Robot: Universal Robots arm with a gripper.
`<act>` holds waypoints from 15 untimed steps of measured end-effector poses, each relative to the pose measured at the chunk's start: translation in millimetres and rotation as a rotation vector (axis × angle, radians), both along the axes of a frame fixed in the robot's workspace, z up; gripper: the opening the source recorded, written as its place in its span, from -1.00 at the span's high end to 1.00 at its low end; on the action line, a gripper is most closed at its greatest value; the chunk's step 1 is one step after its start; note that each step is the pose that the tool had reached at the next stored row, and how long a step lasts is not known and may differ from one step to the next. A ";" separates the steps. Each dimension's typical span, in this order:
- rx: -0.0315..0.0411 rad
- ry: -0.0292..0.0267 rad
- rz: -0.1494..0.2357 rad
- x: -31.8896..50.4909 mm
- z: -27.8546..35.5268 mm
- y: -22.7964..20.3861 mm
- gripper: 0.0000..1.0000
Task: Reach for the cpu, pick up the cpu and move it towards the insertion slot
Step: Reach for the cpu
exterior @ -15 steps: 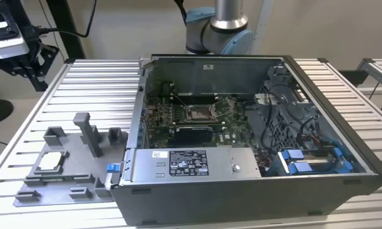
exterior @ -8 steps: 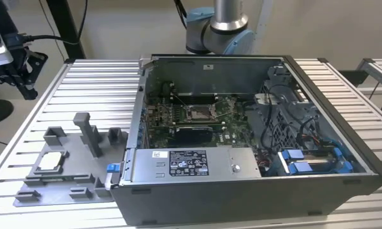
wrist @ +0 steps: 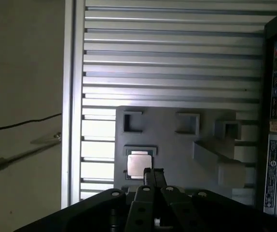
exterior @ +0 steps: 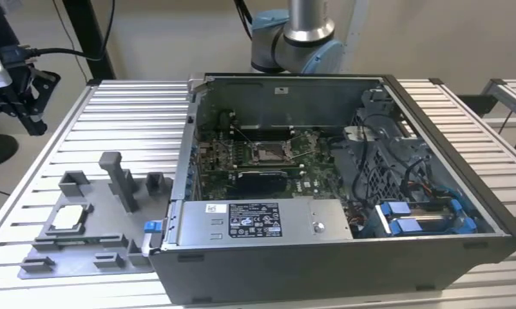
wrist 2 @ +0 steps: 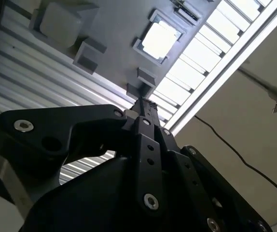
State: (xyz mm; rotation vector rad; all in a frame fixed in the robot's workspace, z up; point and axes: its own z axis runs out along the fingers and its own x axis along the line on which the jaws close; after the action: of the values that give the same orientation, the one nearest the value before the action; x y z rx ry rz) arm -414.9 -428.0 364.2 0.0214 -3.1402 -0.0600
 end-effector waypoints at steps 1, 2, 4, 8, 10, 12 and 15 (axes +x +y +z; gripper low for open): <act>0.0000 0.0000 0.000 0.0 0.0 0.0 1.00; 0.0000 0.0000 0.000 0.0 0.0 0.0 1.00; 0.0000 -0.0001 0.001 0.0 0.0 0.0 1.00; 0.0000 0.0000 0.001 0.0 0.0 0.0 -1.00; 0.0000 0.0000 0.001 0.0 0.0 0.0 -1.00; 0.0000 0.0000 0.002 0.0 0.0 0.0 -1.00; 0.0000 0.0000 0.002 0.0 0.0 0.0 -1.00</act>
State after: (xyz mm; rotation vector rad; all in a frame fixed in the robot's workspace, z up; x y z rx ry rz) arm -414.9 -428.0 364.2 0.0248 -3.1401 -0.0600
